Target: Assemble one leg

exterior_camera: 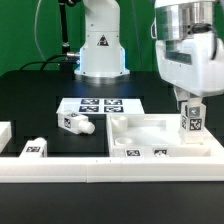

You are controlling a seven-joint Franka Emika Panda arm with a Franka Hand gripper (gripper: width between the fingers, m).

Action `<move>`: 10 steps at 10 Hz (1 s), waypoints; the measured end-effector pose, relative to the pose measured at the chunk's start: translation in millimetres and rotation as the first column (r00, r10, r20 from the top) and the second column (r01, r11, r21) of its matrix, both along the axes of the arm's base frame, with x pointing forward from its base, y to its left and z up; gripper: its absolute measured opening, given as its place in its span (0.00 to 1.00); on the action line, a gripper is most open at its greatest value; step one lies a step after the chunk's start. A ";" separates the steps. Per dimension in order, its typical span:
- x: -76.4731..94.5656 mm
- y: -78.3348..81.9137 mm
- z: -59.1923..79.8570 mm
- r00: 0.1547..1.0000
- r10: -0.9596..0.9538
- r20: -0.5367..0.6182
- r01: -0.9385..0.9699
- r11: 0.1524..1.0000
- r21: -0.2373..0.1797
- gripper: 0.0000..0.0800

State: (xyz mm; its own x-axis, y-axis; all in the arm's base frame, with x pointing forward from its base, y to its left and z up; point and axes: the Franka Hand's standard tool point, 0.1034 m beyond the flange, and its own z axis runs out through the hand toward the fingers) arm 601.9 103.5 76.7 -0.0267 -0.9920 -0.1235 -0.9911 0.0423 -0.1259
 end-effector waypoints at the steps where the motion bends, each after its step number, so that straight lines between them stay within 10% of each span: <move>1: -0.7 0.3 -0.4 0.990 -0.140 -0.002 0.140 0.989 0.036 0.36; 5: -0.4 3.2 -1.1 0.950 -0.310 -0.029 0.311 0.948 0.071 0.36; 7: -2.3 4.9 -0.6 0.978 -0.195 -0.070 0.200 0.978 0.066 0.72; 10: -0.6 4.4 -0.7 0.999 -0.043 -0.031 0.044 0.998 0.053 0.81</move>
Offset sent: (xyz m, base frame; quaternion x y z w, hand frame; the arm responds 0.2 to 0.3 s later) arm 0.0000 0.0000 0.0000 0.0000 0.0000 0.1296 0.9916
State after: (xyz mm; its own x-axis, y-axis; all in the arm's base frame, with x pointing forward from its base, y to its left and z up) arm 601.3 107.9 76.0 -0.0744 -0.9818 -0.1748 -0.9915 0.0915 -0.0923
